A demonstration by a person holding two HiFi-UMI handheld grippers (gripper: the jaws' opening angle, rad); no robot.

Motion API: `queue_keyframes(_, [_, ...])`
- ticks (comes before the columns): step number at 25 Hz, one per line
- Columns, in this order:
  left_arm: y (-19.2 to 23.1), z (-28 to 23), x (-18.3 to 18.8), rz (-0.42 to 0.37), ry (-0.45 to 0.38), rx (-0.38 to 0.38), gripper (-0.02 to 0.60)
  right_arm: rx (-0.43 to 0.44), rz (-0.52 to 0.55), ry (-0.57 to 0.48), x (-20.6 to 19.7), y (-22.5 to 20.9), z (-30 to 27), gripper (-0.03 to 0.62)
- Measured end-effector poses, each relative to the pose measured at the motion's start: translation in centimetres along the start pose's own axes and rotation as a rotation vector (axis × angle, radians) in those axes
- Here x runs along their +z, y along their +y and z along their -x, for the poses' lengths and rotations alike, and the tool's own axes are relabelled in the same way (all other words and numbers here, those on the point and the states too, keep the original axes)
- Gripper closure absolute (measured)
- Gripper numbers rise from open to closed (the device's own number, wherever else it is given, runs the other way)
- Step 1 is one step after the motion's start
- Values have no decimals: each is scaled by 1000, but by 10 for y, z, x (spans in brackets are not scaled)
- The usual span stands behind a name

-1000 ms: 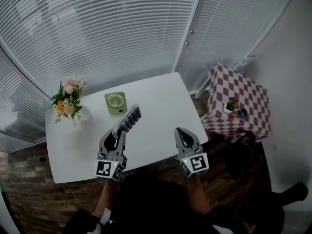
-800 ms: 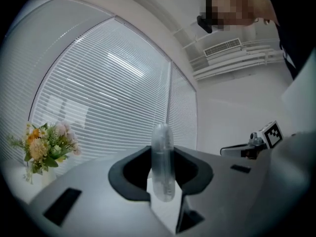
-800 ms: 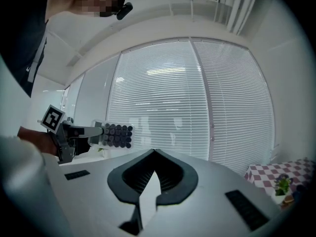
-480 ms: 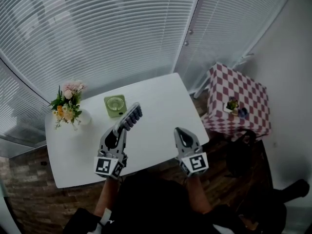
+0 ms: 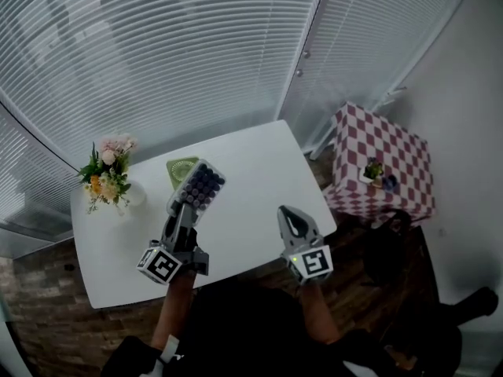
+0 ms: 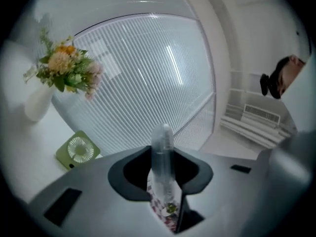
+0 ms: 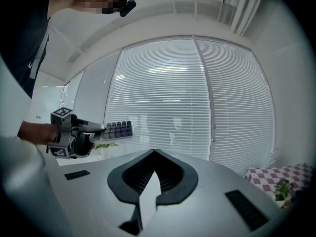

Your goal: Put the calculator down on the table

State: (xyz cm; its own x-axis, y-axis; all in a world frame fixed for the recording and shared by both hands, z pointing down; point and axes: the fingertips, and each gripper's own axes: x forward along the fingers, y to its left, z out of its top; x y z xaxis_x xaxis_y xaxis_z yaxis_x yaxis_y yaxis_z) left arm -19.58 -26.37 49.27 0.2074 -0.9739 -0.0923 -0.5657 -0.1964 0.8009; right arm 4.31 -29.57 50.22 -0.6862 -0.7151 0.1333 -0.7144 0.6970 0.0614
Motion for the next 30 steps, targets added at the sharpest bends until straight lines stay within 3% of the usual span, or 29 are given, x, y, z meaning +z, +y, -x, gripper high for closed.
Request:
queue_keyframes(4, [-4, -1, 6, 229, -46, -4, 483, 5, -10, -15, 7, -1, -4, 588])
queue_keyframes(9, [-3, 1, 14, 391, -95, -1, 483, 15, -16, -5, 4, 0, -9, 588])
queue_keyframes(17, [0, -7, 1, 410, -42, -18, 483, 24, -21, -10, 11, 3, -14, 588])
queue_keyframes(30, [41, -23, -66, 499, 166, 7, 483, 11, -45, -7, 5, -1, -11, 588])
